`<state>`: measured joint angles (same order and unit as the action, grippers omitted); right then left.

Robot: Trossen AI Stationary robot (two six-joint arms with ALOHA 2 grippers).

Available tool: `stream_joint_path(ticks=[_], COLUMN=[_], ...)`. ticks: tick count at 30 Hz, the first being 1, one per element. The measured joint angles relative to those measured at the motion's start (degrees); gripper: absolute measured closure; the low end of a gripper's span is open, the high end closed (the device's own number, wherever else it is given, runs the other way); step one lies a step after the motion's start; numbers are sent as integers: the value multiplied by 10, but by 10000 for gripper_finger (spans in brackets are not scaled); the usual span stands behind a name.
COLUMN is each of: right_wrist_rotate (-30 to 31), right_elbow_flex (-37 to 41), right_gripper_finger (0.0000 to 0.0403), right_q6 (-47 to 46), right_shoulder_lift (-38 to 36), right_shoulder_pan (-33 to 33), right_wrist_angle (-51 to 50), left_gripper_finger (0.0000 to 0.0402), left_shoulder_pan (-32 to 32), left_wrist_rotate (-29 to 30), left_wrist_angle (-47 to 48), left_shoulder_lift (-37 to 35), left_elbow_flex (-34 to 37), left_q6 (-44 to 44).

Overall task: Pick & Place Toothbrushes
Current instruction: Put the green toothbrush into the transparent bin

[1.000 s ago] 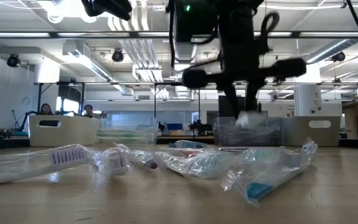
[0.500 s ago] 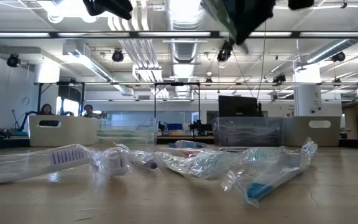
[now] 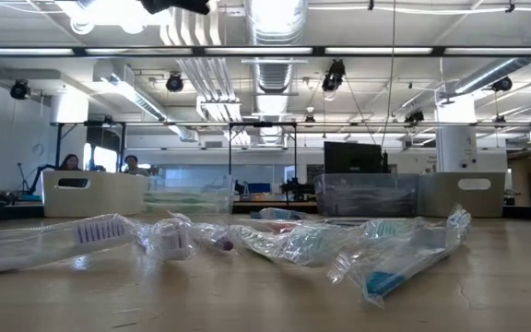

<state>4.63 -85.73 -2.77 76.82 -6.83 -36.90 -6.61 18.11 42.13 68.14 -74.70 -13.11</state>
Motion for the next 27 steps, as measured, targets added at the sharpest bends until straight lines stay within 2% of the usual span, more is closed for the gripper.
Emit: stream_joint_path(ticks=[7, 16, 21, 27], right_wrist_rotate=[14, 17, 58, 62], right_elbow_flex=[90, 184, 204, 209], right_gripper_finger=[380, 380, 380, 380], right_q6=[-44, -46, -37, -22], right_shoulder_lift=[-45, -45, -43, -43], right_shoulder_pan=[0, 0, 0, 0], right_wrist_angle=[210, 481, 512, 513], left_gripper_finger=[266, 266, 266, 266], left_shoulder_pan=[0, 0, 0, 0], left_wrist_rotate=[0, 0, -1, -7], left_wrist_angle=[-133, -255, -265, -315], left_shoulder_lift=[0, 0, 2, 19], left_elbow_flex=[0, 0, 0, 0], left_q6=[81, 136, 136, 134])
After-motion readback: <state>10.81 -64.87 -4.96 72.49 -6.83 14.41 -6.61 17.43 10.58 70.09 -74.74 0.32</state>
